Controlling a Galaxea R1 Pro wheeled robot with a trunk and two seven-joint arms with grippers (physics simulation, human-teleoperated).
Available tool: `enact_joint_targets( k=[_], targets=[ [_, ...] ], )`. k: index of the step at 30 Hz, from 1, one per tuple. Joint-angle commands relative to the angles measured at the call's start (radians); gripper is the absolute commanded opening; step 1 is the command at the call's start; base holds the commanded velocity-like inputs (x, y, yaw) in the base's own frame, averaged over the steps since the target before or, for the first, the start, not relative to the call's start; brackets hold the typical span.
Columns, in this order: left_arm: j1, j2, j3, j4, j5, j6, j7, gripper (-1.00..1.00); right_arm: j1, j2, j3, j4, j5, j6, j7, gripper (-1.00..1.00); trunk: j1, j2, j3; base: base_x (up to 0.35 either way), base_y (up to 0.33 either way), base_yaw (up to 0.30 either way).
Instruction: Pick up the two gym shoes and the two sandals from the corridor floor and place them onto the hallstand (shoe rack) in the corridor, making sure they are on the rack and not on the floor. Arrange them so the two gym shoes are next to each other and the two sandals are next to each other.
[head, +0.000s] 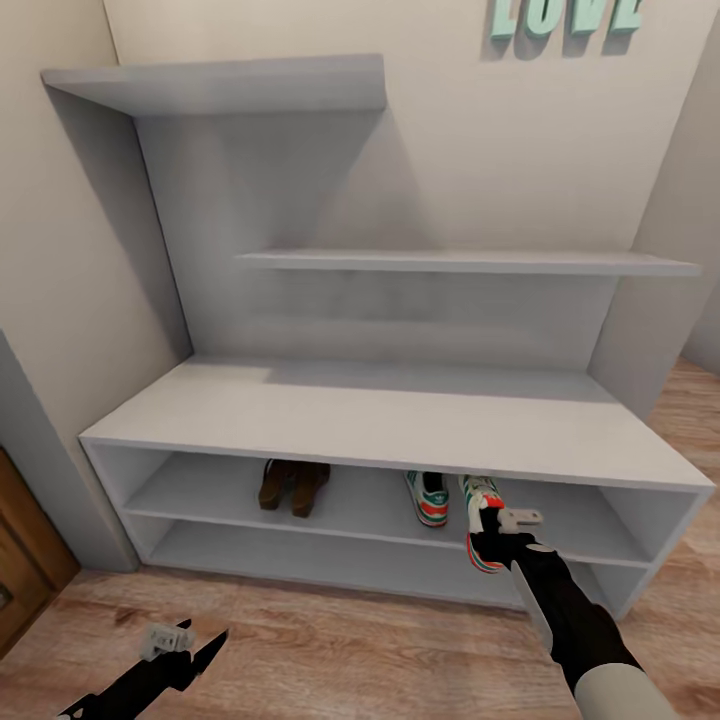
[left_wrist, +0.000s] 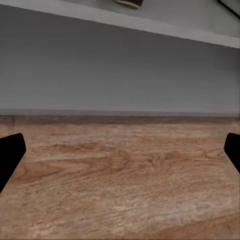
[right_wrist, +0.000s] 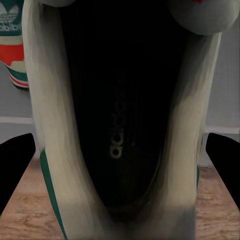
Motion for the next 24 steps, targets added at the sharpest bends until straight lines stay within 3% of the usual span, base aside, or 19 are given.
enact_joint_targets(
  k=[1,9,14,24],
  targets=[
    [-0.001,0.0,0.002,0.001,0.004,0.0,-0.006,1.0,0.0,0.0,0.0,-0.001,-0.002,0.005,-0.003,-1.0,0.0,0.0,-0.001,0.113,0.0,0.0],
    [-0.001,0.0,0.001,0.001,0.004,0.0,-0.003,1.0,0.0,0.0,0.0,-0.001,-0.002,0.005,-0.003,-1.0,0.0,0.0,-0.001,0.035,0.0,0.0],
    [-0.001,0.0,0.0,0.0,0.004,0.001,-0.003,1.0,0.0,0.0,0.0,-0.001,-0.002,0.005,-0.003,-1.0,0.002,-0.002,-0.022,0.002,0.0,0.0],
    [-0.001,0.0,0.001,-0.005,0.004,0.0,-0.004,1.0,0.0,-0.002,0.0,-0.001,-0.002,0.006,-0.003,-1.0,0.002,-0.002,-0.027,0.001,0.0,0.0]
  ],
)
